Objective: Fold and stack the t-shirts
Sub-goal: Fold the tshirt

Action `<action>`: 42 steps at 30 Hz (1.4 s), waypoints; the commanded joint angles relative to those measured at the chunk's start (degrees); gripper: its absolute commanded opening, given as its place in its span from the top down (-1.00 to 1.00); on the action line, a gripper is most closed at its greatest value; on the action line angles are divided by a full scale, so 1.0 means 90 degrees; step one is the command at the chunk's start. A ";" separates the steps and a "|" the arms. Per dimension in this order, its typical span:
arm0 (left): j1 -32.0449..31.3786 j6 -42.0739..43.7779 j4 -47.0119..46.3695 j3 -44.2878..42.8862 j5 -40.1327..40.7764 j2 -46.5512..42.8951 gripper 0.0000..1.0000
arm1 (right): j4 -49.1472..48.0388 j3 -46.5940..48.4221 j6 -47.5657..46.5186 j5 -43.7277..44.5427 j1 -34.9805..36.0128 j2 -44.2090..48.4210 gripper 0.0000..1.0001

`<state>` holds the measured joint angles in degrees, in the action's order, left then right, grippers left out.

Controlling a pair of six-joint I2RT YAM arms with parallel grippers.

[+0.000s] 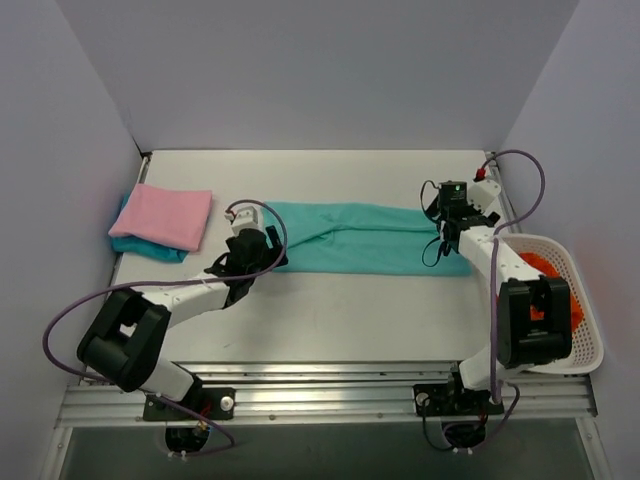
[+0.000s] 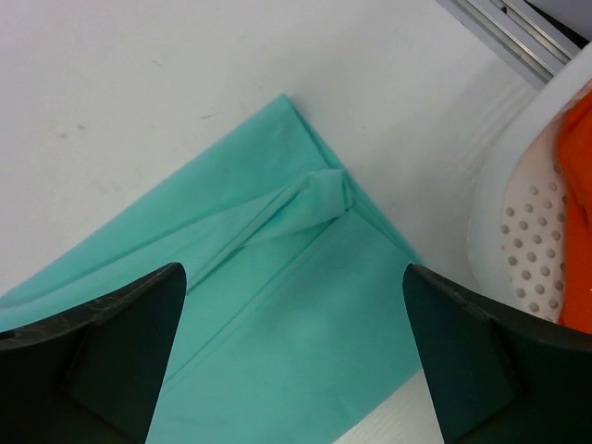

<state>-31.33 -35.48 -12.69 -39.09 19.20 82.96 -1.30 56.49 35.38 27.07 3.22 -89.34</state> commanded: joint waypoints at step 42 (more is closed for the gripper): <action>0.1977 -0.0081 0.3549 -1.1993 -0.2623 0.7587 -0.88 | 0.0066 -0.0271 0.0122 0.0039 0.0833 0.2671 -1.00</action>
<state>-16.10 -34.24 20.88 -152.86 0.25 159.79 0.56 54.28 36.05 27.38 9.91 -67.66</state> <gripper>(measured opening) 0.924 0.996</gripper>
